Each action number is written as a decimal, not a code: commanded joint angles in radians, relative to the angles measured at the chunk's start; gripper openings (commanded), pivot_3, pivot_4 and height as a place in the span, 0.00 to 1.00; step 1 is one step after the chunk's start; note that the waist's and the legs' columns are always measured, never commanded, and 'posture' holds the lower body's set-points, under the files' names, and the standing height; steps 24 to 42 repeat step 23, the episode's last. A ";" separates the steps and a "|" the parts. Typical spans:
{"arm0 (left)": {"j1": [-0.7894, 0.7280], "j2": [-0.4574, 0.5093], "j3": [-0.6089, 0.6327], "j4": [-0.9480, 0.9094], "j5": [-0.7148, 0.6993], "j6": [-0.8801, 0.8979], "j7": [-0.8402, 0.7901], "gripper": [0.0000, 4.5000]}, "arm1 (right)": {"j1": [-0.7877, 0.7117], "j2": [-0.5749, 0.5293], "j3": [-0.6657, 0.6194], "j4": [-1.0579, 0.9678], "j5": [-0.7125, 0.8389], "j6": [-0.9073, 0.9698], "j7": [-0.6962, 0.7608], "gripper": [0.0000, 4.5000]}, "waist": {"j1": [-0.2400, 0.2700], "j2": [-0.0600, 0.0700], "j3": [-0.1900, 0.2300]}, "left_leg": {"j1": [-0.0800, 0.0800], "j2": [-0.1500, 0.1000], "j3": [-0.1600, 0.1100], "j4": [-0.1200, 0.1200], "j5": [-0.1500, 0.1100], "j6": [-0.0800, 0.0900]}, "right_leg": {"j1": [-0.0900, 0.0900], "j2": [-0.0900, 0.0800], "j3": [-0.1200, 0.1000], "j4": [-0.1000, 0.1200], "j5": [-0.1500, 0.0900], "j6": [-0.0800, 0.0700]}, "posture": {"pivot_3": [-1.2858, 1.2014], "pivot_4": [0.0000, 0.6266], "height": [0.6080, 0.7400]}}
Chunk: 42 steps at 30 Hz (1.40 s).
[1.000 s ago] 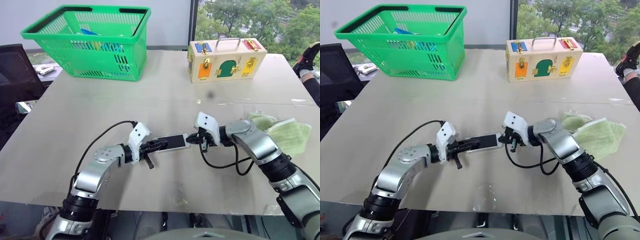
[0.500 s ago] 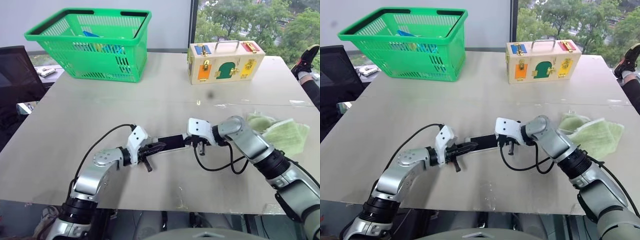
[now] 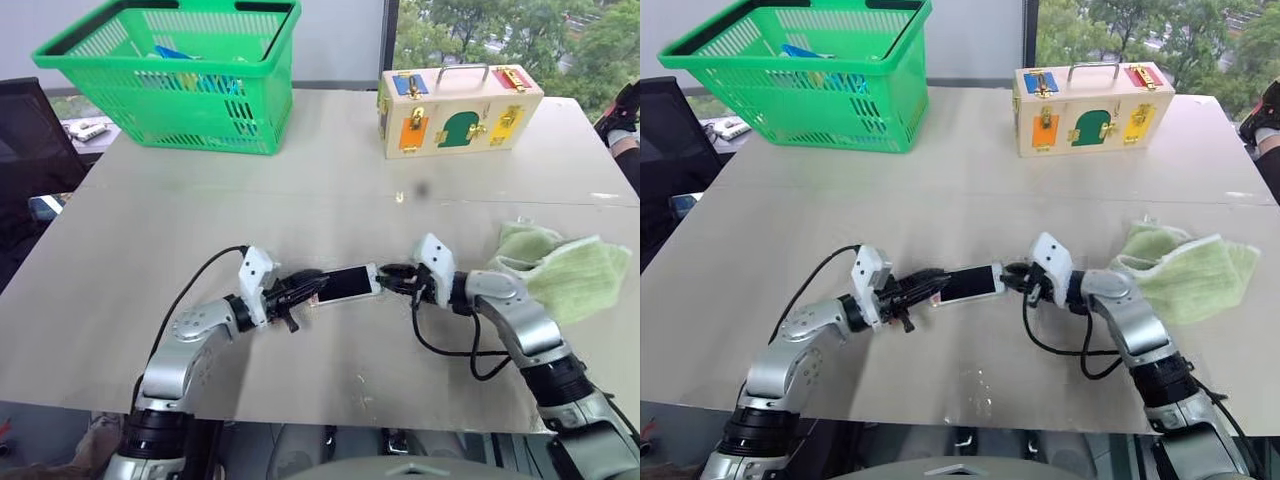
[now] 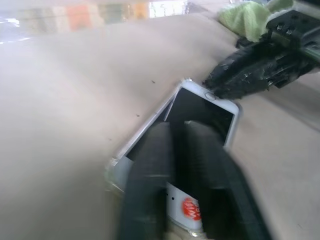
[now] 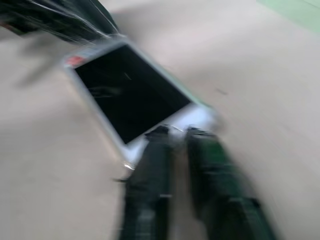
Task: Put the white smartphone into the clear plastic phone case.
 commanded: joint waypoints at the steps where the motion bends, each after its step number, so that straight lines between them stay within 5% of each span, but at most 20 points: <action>1: 0.005 0.005 0.048 -0.065 -0.046 0.007 0.011 0.60 | 0.036 -0.017 -0.075 -0.113 0.057 -0.011 -0.025 0.62 | 0.002 0.000 0.006 | -0.004 0.000 0.000 0.002 0.000 0.000 | -0.003 0.000 -0.001 0.000 0.000 0.000 | 0.52 0.24 1.00; 5: 0.051 0.019 0.082 -0.082 -0.057 -0.015 0.003 1.00 | 0.108 -0.047 -0.141 -0.215 0.094 -0.006 -0.048 1.00 | 0.006 -0.003 0.012 | -0.005 0.000 0.000 0.004 0.000 0.000 | -0.003 0.001 -0.001 0.000 0.001 0.002 | 0.52 0.24 1.00; 15: 0.263 0.127 0.216 -0.164 -0.090 -0.018 -0.044 1.00 | 0.472 -0.137 -0.373 -0.528 0.202 -0.014 -0.090 1.00 | 0.017 -0.003 0.016 | -0.004 0.000 -0.003 0.004 0.000 0.000 | -0.002 0.001 -0.002 -0.001 0.000 0.003 | 0.52 0.24 1.00; 23: 0.264 0.181 0.278 -0.178 -0.143 0.049 -0.033 1.00 | 0.682 -0.161 -0.473 -0.606 0.210 -0.077 -0.085 1.00 | 0.016 -0.003 0.016 | -0.004 0.000 -0.004 0.006 0.000 0.000 | -0.002 0.001 -0.002 0.000 0.000 0.002 | 0.52 0.24 1.00; 42: 0.264 0.181 0.278 -0.178 -0.143 0.049 -0.033 1.00 | 0.682 -0.161 -0.473 -0.606 0.210 -0.077 -0.085 1.00 | 0.016 -0.003 0.016 | -0.004 0.000 -0.004 0.006 0.000 0.000 | -0.002 0.001 -0.002 0.000 0.000 0.002 | 0.52 0.24 1.00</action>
